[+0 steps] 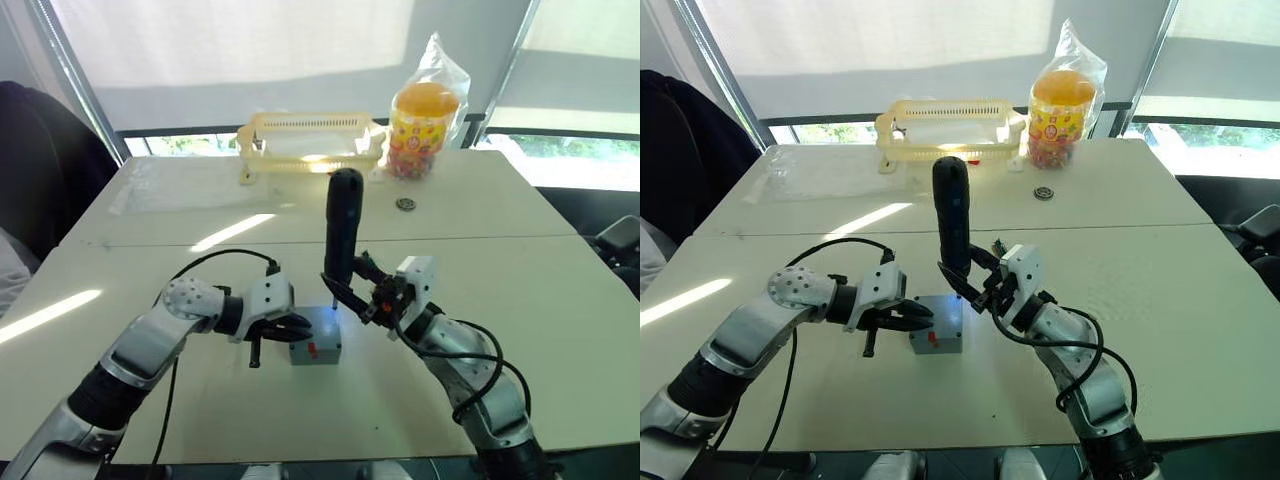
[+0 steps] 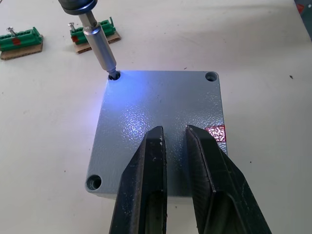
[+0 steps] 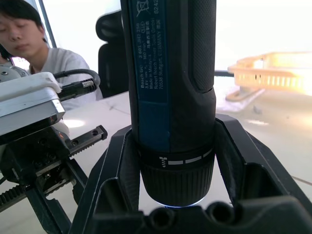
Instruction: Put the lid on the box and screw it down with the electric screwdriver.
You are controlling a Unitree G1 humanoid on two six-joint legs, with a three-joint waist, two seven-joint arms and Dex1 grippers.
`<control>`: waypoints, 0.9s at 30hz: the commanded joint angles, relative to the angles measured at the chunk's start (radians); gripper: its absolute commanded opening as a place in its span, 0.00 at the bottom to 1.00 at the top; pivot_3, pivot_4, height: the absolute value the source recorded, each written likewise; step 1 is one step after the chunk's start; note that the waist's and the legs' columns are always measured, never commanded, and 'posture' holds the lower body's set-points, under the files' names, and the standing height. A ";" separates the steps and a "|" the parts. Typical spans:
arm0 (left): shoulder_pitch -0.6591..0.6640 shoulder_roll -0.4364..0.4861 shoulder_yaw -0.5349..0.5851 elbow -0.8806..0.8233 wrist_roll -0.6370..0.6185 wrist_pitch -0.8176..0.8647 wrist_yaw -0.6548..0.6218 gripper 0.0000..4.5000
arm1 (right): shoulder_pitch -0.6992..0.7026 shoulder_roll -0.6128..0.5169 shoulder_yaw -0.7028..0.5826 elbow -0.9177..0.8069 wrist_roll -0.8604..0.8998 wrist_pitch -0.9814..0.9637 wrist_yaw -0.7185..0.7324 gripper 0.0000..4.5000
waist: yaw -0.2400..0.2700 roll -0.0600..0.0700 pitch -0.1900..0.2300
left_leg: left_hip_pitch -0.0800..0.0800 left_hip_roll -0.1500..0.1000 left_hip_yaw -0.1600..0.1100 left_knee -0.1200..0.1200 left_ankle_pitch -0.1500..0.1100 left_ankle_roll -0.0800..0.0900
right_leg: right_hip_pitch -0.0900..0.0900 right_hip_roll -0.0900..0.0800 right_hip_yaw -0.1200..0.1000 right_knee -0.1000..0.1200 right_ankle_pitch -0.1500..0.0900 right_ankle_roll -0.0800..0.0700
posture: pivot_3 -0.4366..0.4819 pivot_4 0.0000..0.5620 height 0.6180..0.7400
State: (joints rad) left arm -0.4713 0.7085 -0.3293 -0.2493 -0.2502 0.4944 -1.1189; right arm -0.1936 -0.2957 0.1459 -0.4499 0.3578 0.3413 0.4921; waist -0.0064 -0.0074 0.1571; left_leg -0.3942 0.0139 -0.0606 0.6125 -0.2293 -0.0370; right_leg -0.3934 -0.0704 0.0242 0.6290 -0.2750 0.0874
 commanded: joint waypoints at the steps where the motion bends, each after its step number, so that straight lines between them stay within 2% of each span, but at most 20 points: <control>1: 0.031 0.003 -0.054 0.060 0.054 0.021 0.006 0.15 | -0.067 -0.016 -0.097 -0.181 0.118 0.127 -0.062 0.39 | 0.001 0.000 0.003 | -0.001 -0.001 0.000 0.000 0.000 0.000 | -0.001 0.000 0.000 0.000 0.000 0.000 | 0.48 0.27 1.00; 4: 0.026 -0.003 -0.050 0.066 0.050 0.017 0.006 0.15 | -0.213 -0.007 -0.231 -0.264 0.375 0.304 -0.193 0.39 | -0.004 0.001 0.008 | -0.004 -0.001 0.001 0.002 0.000 0.000 | -0.003 0.000 0.000 0.000 0.000 0.001 | 0.48 0.27 1.00; 6: 0.024 -0.008 -0.046 0.068 0.048 0.015 0.009 0.15 | -0.304 -0.024 -0.315 -0.258 0.552 0.388 -0.283 0.39 | -0.004 0.001 0.009 | -0.005 -0.002 0.001 0.002 0.000 0.000 | -0.003 0.000 0.000 0.000 0.001 0.000 | 0.48 0.27 1.00; 8: 0.021 -0.013 -0.038 0.068 0.043 0.013 0.012 0.15 | -0.407 -0.117 -0.421 -0.180 0.838 0.488 -0.416 0.39 | -0.003 0.001 0.009 | -0.005 -0.001 0.001 0.002 0.000 0.000 | -0.003 0.000 -0.001 0.000 0.000 0.001 | 0.48 0.27 1.00; 11: 0.016 -0.020 -0.027 0.063 0.039 0.008 0.017 0.15 | -0.437 -0.344 -0.485 -0.071 1.129 0.630 -0.486 0.39 | 0.002 0.000 0.011 | -0.006 -0.001 0.001 0.001 0.000 0.000 | -0.002 -0.001 -0.003 -0.001 0.000 0.001 | 0.48 0.27 1.00; 13: 0.009 -0.027 -0.012 0.047 0.028 0.013 0.023 0.15 | -0.397 -0.554 -0.484 0.043 1.249 0.767 -0.508 0.39 | 0.001 -0.001 0.012 | -0.008 -0.001 0.000 0.001 0.000 0.000 | -0.003 -0.001 -0.005 -0.004 0.000 0.001 | 0.48 0.27 1.00; 15: 0.002 -0.032 0.005 0.024 0.013 0.027 0.028 0.15 | -0.325 -0.787 -0.426 0.183 1.429 0.903 -0.530 0.39 | 0.004 0.000 0.013 | -0.012 -0.002 0.001 0.001 0.000 0.001 | -0.005 -0.002 -0.005 -0.006 0.000 0.000 | 0.48 0.27 1.00; 17: -0.004 -0.032 0.025 -0.006 -0.010 0.046 0.028 0.15 | -0.257 -0.931 -0.370 0.269 1.484 0.987 -0.530 0.39 | 0.009 0.000 0.015 | -0.015 -0.002 0.002 0.001 0.000 0.001 | -0.006 -0.002 -0.005 -0.010 0.000 0.000 | 0.48 0.27 1.00; 20: -0.010 -0.031 0.053 -0.055 -0.045 0.078 0.028 0.15 | -0.211 -1.024 -0.303 0.361 1.490 1.054 -0.495 0.39 | 0.000 0.002 0.021 | -0.017 -0.003 0.005 0.002 -0.002 0.005 | -0.010 0.000 -0.003 -0.010 0.001 0.000 | 0.48 0.27 1.00; 23: -0.012 -0.025 0.078 -0.102 -0.077 0.113 0.030 0.15 | -0.235 -1.031 -0.236 0.442 1.492 1.086 -0.488 0.39 | -0.010 0.005 0.029 | -0.018 -0.003 0.008 0.002 -0.003 0.007 | -0.013 0.004 0.001 -0.009 0.001 0.002 | 0.48 0.27 1.00; 27: -0.013 -0.022 0.109 -0.166 -0.134 0.168 0.039 0.15 | -0.280 -0.992 -0.170 0.527 1.436 1.124 -0.479 0.39 | -0.010 0.000 0.037 | -0.018 0.002 0.005 0.003 -0.003 0.007 | -0.017 0.010 0.001 -0.001 0.002 0.004 | 0.48 0.27 1.00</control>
State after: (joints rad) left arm -0.4788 0.6764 -0.2591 -0.3601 -0.3485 0.6457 -1.0843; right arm -0.4446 -1.2974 -0.0112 0.0626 1.7873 1.4560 -0.0128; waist -0.0159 -0.0074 0.1944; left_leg -0.4118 0.0160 -0.0559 0.6151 -0.2326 -0.0296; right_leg -0.4111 -0.0589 0.0249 0.6296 -0.2735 0.0916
